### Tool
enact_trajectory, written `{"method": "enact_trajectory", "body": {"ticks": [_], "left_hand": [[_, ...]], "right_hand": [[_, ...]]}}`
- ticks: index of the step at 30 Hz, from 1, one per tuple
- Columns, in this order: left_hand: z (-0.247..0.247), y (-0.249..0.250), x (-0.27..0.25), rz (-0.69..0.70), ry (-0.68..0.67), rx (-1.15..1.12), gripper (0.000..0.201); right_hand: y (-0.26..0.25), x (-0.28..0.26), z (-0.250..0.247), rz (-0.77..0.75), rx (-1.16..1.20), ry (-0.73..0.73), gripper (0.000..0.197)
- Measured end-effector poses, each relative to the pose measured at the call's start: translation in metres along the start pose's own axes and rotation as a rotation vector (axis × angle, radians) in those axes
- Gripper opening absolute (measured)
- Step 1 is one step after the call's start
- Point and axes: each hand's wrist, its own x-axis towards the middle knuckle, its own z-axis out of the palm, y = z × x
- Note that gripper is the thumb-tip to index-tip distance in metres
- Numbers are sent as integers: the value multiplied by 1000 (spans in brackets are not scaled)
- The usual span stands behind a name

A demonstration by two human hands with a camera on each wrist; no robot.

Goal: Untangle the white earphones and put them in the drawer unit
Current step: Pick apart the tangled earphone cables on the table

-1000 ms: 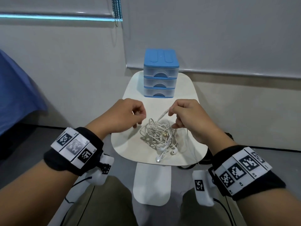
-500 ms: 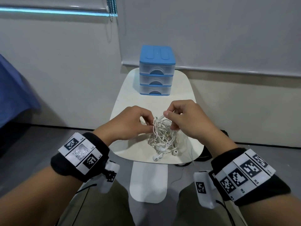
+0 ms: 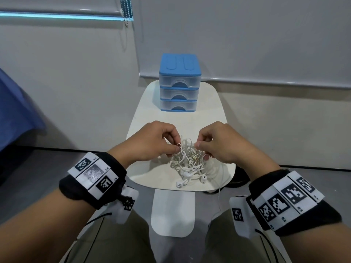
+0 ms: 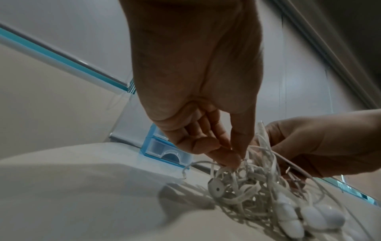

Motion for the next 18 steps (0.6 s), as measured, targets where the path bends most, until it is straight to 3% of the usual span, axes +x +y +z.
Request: {"method": "enact_trajectory", "body": {"ticks": [11, 18], "left_hand": [[1, 0, 7, 3, 21, -62, 35], [3, -4, 12, 5, 28, -181, 21]], "right_hand": [[-6, 8, -1, 1, -66, 28, 22], [-5, 6, 5, -30, -20, 44, 21]]}}
